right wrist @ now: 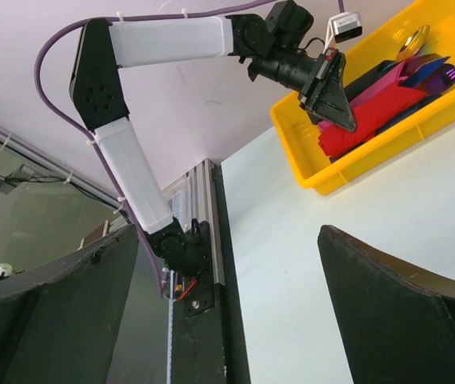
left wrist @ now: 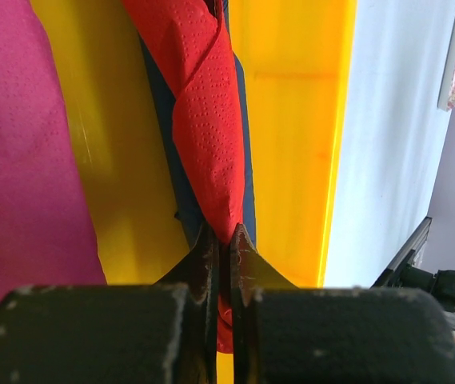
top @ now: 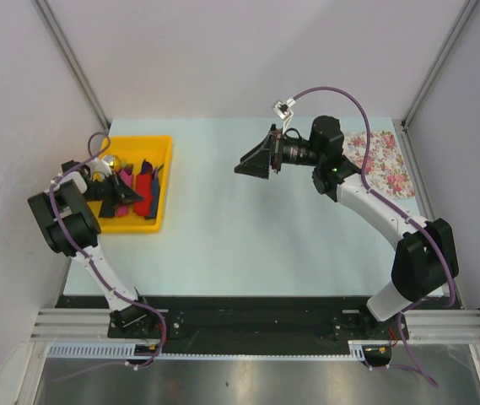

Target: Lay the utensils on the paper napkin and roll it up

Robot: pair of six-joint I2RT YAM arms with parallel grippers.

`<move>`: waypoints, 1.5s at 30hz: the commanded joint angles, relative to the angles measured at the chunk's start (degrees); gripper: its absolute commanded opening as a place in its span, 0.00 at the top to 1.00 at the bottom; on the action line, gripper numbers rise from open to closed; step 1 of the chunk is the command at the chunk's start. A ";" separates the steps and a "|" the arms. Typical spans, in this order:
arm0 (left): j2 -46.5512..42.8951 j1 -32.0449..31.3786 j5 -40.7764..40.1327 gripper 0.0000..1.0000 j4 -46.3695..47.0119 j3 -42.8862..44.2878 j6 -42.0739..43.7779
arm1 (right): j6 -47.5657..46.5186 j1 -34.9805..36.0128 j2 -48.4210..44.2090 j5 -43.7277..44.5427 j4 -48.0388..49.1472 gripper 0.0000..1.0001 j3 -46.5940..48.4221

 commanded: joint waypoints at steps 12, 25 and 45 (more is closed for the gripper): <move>-0.74 1.35 -1.31 1.00 0.33 2.27 2.61 | 1.36 -0.63 0.18 -1.81 4.33 0.00 0.18; 1.99 1.44 -11.15 0.73 1.21 2.53 0.77 | 3.29 -0.80 1.23 -3.22 6.97 0.00 0.18; -14.79 -3.74 -20.81 0.55 7.54 -4.32 -3.10 | 5.41 -0.45 1.15 -3.74 10.22 0.00 -0.87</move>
